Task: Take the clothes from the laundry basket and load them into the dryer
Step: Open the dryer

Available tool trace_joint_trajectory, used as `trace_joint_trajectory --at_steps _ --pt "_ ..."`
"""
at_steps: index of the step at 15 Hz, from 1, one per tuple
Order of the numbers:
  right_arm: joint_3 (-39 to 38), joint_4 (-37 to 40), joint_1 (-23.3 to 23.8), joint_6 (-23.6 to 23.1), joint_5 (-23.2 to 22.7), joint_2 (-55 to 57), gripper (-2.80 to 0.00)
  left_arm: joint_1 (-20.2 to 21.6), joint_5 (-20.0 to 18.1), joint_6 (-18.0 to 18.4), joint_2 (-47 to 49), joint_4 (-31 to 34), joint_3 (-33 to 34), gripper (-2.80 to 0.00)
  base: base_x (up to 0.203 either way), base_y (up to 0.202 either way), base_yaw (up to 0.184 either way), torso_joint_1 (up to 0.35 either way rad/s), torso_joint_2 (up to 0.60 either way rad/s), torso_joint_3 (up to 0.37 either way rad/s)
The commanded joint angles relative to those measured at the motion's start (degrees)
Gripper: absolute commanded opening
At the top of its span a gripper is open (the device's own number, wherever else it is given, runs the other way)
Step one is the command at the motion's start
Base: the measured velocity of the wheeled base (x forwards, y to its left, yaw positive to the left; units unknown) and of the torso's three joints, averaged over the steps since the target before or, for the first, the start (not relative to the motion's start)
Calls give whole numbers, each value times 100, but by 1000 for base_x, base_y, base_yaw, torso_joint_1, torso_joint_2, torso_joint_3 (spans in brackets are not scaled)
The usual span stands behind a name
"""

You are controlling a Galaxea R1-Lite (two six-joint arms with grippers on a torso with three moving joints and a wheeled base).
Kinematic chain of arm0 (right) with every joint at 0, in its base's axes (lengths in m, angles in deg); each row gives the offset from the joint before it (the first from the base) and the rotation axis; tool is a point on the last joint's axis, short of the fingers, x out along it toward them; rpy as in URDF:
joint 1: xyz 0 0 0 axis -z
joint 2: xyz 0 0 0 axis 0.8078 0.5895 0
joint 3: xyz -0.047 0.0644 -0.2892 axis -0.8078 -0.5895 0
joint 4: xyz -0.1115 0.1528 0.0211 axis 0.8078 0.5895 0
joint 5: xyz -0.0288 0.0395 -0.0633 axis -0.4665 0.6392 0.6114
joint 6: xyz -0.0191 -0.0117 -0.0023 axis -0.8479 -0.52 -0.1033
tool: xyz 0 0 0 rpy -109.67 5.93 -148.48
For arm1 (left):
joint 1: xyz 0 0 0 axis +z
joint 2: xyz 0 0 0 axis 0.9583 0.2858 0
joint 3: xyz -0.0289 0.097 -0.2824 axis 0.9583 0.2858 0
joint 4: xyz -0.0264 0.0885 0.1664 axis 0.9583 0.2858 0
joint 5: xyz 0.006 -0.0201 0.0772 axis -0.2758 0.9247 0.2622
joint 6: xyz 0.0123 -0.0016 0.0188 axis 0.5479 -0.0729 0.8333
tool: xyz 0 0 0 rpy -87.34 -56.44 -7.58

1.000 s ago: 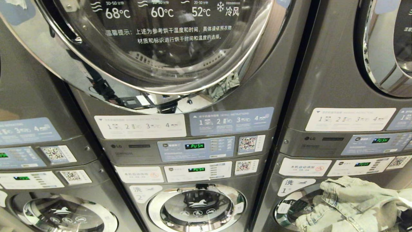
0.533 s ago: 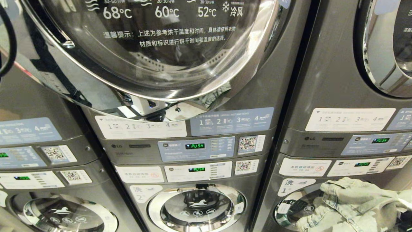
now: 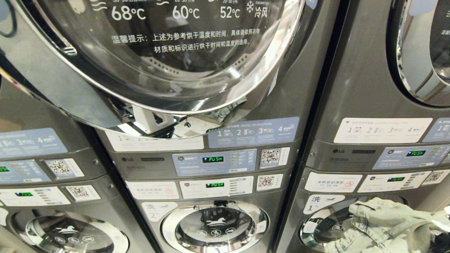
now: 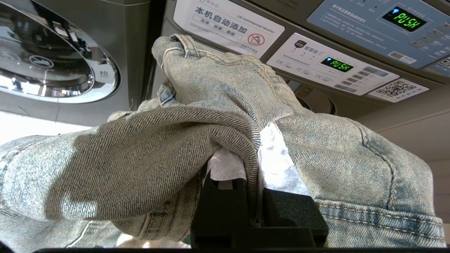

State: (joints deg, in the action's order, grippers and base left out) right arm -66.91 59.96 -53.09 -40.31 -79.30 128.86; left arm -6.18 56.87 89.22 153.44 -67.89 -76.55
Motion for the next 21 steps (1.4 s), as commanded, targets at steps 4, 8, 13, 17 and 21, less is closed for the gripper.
trace_joint_trajectory --at_steps 4,8,13,17,21 --pt "-16 -16 0 -45 -3 22 -280 514 51 -35 -1326 -745 92 0 0 0 0 0 0 0" --pt "10 -16 0 -54 -21 22 -280 699 51 -63 -1833 -1599 494 0 0 0 0 0 0 0" --pt "-5 -109 0 -36 -12 46 -280 722 51 -42 -2538 -1491 2274 0 0 0 0 0 0 0" --pt "-5 -139 -77 -4 6 48 -280 809 51 243 -3197 -891 3919 0 0 0 0 0 0 0" --pt "5 -148 -123 -10 6 22 -280 1536 51 786 -4122 -735 5750 0 0 0 0 0 0 0"
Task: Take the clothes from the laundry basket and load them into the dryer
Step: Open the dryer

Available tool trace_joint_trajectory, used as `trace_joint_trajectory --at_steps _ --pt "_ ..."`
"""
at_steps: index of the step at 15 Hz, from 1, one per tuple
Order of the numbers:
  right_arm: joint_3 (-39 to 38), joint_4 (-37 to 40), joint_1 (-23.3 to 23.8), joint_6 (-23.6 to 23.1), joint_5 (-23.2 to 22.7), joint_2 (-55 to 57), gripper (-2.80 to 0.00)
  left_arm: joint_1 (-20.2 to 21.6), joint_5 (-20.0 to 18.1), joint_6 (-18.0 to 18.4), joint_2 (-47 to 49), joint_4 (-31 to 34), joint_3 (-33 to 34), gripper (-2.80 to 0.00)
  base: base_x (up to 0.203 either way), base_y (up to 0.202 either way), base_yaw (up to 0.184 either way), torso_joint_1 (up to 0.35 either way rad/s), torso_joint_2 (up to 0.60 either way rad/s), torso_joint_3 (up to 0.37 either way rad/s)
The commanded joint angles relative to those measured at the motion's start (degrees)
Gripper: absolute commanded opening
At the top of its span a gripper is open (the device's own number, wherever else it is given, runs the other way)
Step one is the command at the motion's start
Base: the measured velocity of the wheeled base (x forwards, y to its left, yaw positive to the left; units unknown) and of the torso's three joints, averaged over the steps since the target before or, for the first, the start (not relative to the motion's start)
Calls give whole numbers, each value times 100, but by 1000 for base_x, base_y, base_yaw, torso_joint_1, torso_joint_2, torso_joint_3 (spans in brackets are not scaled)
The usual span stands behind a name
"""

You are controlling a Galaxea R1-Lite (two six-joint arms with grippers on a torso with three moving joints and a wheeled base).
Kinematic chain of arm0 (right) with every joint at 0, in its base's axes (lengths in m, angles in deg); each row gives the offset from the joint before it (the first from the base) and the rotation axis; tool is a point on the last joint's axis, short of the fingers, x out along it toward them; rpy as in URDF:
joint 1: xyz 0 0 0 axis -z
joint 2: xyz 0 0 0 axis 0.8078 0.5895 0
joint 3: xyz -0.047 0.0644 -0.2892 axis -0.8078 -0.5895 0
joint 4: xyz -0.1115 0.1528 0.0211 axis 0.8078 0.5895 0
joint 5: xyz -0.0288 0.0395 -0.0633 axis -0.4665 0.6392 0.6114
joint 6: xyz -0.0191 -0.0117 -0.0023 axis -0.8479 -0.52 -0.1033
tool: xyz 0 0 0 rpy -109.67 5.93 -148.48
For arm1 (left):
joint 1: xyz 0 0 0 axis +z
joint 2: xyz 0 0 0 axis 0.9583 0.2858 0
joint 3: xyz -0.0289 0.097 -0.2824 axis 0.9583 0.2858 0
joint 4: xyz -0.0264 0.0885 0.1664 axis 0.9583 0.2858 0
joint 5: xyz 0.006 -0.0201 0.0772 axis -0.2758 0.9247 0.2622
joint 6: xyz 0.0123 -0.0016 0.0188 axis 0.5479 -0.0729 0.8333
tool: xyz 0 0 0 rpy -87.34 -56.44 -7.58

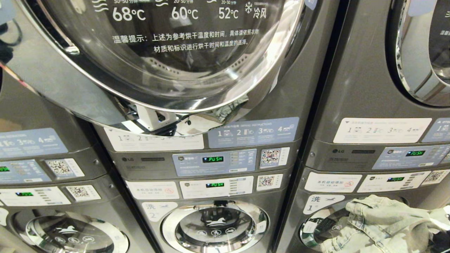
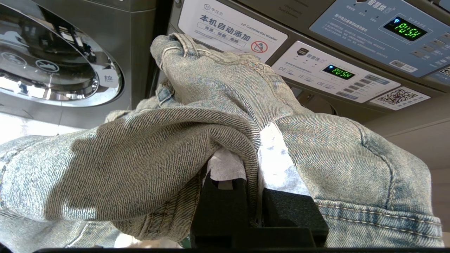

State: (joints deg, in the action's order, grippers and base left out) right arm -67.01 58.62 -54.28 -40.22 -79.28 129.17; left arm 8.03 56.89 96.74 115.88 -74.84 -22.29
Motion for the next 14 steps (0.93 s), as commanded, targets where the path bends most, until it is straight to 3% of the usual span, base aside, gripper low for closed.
trace_joint_trajectory --at_steps 1,5,8,11,14 --pt "49 -14 -6 -26 3 -9 -280 295 49 160 -661 -33 844 0 0 0 0 0 0 0" --pt "100 -22 -4 -34 3 -170 -280 1098 49 610 -2251 -13 2513 0 0 0 0 0 0 0" --pt "20 -19 -4 -44 3 -292 -280 1284 49 1841 -3043 -15 2802 0 0 0 0 0 0 0" --pt "-77 4 -4 -80 3 -431 -280 1239 49 1857 -3134 -43 2877 0 0 0 0 0 0 0" --pt "-42 14 -4 -71 -5 -474 -280 931 27 1790 -3121 -67 3289 0 0 0 0 0 0 0"
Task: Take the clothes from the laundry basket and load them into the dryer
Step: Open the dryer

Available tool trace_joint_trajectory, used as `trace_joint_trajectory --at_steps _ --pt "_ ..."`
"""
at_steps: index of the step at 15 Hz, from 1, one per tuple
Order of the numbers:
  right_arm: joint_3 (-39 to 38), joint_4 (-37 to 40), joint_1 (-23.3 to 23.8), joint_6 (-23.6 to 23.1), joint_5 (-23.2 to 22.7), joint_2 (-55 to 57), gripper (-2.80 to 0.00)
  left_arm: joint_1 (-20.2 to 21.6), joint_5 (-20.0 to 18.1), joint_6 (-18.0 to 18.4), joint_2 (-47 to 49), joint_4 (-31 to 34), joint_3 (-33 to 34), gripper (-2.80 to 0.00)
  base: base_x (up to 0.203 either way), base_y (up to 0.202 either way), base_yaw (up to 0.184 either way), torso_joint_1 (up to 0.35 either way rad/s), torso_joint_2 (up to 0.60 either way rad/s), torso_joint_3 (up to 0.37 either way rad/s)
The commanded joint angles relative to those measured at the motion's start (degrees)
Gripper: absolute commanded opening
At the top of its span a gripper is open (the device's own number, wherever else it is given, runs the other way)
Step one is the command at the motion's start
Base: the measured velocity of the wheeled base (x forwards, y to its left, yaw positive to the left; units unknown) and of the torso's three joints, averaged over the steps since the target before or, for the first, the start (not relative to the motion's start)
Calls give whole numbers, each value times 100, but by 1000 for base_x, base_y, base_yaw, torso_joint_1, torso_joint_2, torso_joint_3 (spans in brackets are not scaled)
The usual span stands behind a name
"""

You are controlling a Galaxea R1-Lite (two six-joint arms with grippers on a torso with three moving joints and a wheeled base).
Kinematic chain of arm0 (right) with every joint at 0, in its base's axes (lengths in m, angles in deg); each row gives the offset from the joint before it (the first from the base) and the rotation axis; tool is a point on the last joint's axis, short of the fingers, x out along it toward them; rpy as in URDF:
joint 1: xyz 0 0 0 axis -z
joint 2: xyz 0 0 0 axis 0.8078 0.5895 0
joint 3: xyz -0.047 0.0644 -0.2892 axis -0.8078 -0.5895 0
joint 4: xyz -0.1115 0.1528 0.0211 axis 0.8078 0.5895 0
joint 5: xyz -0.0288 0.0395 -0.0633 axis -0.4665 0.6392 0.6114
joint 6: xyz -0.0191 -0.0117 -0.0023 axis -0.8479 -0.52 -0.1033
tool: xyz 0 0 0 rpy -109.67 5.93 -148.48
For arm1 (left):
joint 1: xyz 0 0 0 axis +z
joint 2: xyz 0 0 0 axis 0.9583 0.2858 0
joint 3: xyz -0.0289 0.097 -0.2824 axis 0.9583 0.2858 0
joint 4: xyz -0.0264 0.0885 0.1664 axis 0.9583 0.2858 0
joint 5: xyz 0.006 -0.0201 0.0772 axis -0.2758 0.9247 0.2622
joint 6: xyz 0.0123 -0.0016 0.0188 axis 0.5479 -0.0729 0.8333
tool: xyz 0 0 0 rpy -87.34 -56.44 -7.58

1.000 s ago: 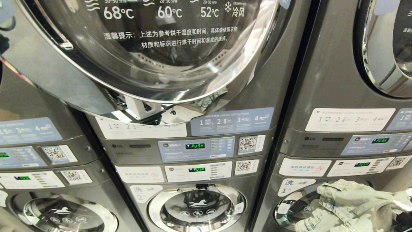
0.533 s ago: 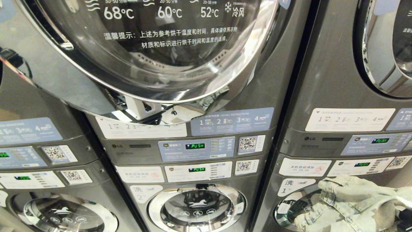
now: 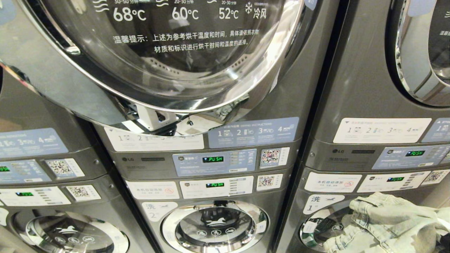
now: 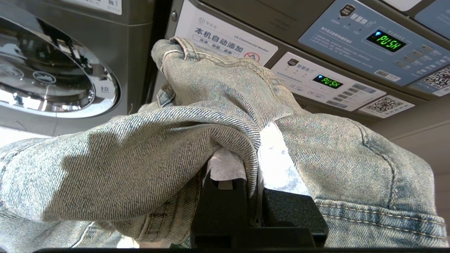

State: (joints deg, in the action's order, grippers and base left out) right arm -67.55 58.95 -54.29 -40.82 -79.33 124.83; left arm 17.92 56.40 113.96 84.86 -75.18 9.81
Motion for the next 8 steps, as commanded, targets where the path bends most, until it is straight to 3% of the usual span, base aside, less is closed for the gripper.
trace_joint_trajectory --at_steps 1,4,8 --pt "13 -29 -2 -11 -1 -66 -280 -209 -80 -22 -1 -27 266 0 0 0 0 0 0 0" --pt "5 -12 -2 -20 25 -219 -280 -649 -273 -88 -40 -1 767 0 0 0 0 0 0 0" --pt "-39 -3 6 -11 166 -357 -280 -693 -250 -170 -765 179 1504 0 0 0 0 0 0 0"
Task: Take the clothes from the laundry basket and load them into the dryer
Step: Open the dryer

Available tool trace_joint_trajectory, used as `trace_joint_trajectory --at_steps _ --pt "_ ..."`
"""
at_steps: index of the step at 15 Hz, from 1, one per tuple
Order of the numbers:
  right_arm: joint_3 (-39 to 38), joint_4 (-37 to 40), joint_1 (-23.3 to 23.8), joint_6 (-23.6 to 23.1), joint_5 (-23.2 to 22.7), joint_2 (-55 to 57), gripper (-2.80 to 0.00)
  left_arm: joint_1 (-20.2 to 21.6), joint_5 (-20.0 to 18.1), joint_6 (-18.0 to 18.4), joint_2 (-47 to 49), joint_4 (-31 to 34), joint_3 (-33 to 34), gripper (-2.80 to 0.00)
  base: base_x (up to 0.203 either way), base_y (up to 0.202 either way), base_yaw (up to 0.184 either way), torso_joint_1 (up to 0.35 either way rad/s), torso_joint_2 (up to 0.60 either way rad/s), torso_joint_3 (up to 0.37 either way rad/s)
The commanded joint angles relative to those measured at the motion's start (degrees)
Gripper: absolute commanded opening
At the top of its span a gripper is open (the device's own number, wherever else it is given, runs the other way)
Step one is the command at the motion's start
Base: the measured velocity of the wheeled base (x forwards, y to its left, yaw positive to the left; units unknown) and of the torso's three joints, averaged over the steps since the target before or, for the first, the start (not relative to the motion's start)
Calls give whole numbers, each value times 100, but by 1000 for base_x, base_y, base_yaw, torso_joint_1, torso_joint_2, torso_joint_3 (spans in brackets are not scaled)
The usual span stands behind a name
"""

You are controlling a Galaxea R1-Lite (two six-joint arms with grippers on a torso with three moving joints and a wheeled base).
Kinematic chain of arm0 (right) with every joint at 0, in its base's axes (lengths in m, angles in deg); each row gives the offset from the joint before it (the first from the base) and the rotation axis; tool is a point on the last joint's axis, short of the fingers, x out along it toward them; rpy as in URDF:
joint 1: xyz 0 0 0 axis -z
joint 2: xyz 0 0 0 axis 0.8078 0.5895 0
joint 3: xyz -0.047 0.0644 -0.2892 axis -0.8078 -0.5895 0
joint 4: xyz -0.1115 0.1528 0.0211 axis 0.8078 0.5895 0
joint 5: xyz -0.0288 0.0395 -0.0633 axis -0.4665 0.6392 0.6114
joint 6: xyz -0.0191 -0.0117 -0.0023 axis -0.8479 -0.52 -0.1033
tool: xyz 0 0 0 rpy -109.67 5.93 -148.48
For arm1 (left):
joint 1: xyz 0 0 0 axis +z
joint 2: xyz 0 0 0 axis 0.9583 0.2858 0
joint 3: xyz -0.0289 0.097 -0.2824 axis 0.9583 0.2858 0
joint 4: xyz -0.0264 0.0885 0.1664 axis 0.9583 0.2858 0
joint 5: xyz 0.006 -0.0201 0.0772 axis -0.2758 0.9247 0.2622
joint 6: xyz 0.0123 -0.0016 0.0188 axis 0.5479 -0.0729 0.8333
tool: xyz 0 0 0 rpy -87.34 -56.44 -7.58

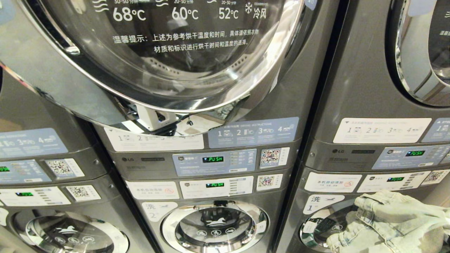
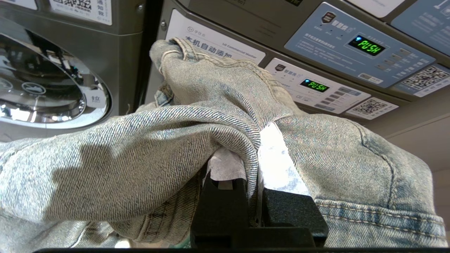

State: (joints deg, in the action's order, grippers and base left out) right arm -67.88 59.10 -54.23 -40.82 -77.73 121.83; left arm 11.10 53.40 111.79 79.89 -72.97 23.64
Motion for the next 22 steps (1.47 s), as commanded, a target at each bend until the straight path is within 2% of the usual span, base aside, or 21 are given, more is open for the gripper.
trace_joint_trajectory --at_steps 1,3,6,7,11,17,20,22 --pt "2 -27 -8 -11 7 -57 -280 -12 52 42 -517 255 131 0 0 0 0 0 0 0" --pt "-7 -45 0 -11 7 -39 -280 -22 -82 43 -1098 935 159 0 0 0 0 0 0 0" --pt "2 -45 9 -50 -2 -13 -280 -22 -568 39 -1190 2310 168 0 0 0 0 0 0 0" --pt "2 -45 9 -145 -2 -13 -280 -28 -609 -17 -1190 2438 175 0 0 0 0 0 0 0" --pt "-113 -27 0 -258 -12 -13 -280 -28 -480 -215 -1190 2535 182 0 0 0 0 0 0 0" --pt "-253 -27 -112 -237 7 -64 -280 -28 -440 -261 -1190 2662 184 0 0 0 0 0 0 0" --pt "-253 -45 -105 -196 24 -83 -280 -28 -440 -683 -1190 2688 179 0 0 0 0 0 0 0" --pt "-235 -45 -114 -148 77 -92 -280 -28 -440 -1244 -1190 2672 181 0 0 0 0 0 0 0"
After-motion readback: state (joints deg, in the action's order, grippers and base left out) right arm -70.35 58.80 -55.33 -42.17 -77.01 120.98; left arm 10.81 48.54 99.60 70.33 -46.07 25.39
